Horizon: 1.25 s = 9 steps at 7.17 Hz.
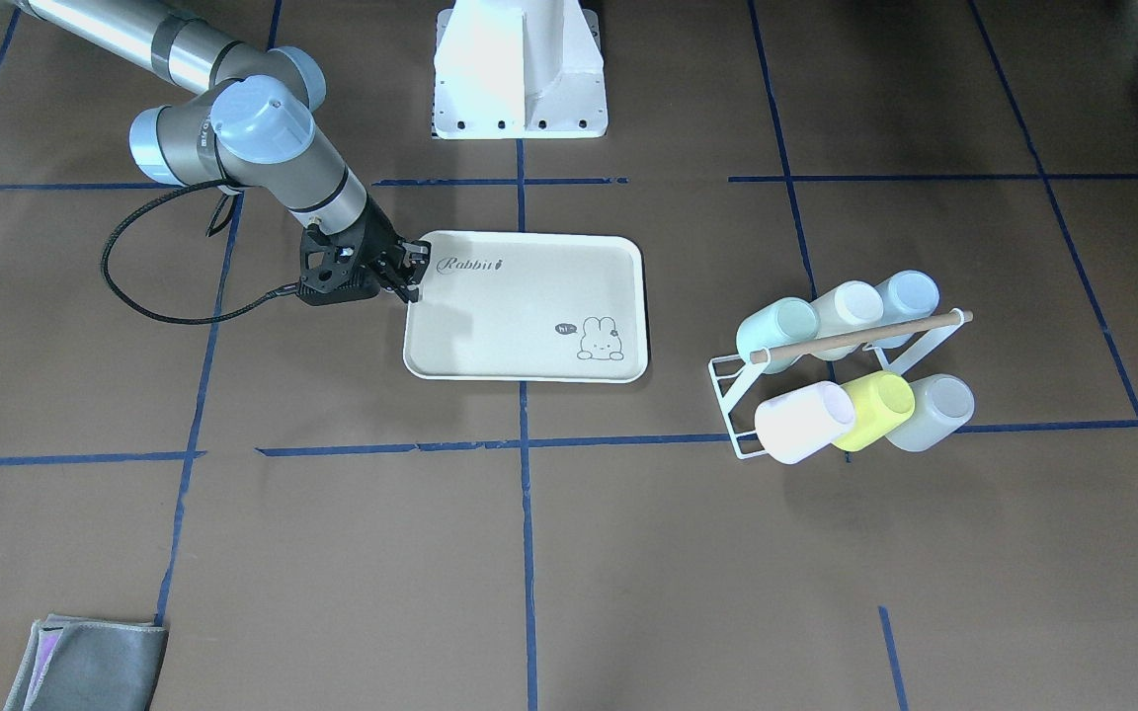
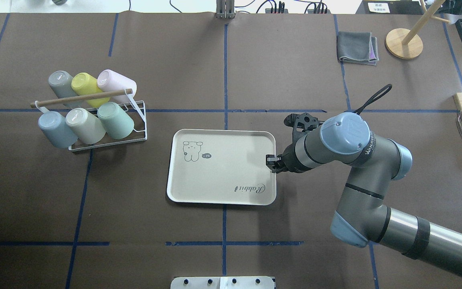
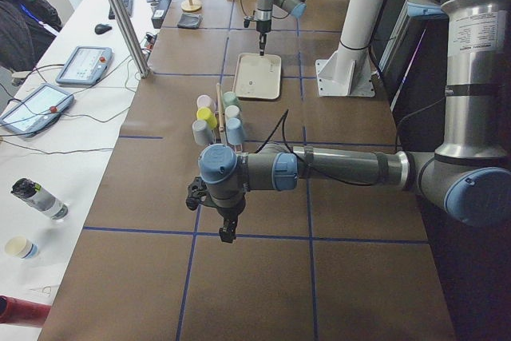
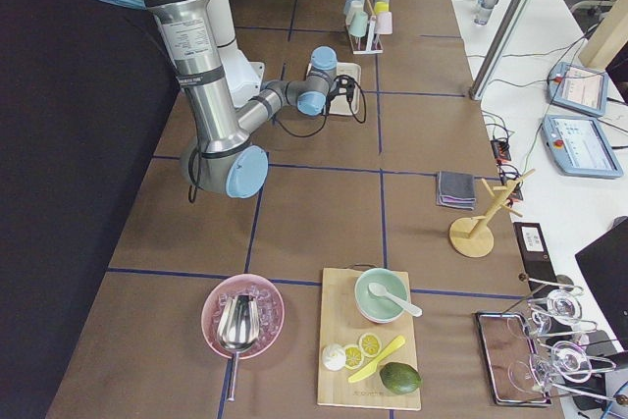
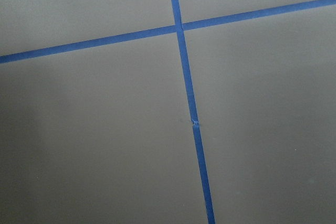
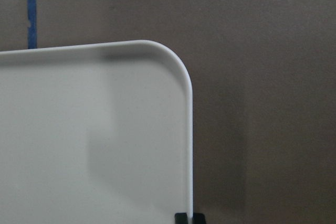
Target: Pick up and place green cup on tray
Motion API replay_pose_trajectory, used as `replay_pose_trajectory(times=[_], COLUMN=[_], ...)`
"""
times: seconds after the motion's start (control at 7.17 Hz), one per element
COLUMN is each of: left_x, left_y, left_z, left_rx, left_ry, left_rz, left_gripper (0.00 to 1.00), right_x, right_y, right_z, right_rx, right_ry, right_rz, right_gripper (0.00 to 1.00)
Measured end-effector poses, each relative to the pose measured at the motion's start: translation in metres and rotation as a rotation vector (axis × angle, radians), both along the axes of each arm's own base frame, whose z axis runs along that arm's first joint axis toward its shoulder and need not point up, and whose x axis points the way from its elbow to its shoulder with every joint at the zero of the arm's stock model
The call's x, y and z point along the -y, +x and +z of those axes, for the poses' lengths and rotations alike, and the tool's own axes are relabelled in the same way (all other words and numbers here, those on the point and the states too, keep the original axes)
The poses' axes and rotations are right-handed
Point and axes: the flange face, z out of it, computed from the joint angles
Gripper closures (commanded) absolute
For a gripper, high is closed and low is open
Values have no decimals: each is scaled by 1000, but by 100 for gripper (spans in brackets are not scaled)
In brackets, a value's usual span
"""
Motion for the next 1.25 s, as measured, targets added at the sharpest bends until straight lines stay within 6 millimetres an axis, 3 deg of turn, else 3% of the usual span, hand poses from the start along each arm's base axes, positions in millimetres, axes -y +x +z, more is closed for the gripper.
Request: replay_pose_trajectory(times=[0.28, 0.42, 0.56, 0.84, 0.98, 1.25], left_x=[0, 0, 0, 0, 0, 2], left_y=[0, 0, 0, 0, 0, -1], left_z=[0, -1, -2, -5, -5, -9], left_rx=[0, 0, 0, 2, 2, 18], left_ry=[1, 3, 6, 11, 12, 22], left_rz=[0, 0, 0, 0, 0, 1], left_gripper=[0, 0, 0, 0, 0, 0], right_x=[4, 13, 31, 85, 107, 142], right_y=[3, 14, 37, 111, 149, 252], right_z=[1, -2, -6, -1, 18, 80], right_rx=[-9, -20, -38, -114, -169, -263], right_ry=[1, 0, -2, 37, 72, 147], right_rz=[4, 1, -10, -55, -87, -169], right_gripper=[0, 0, 0, 0, 0, 0])
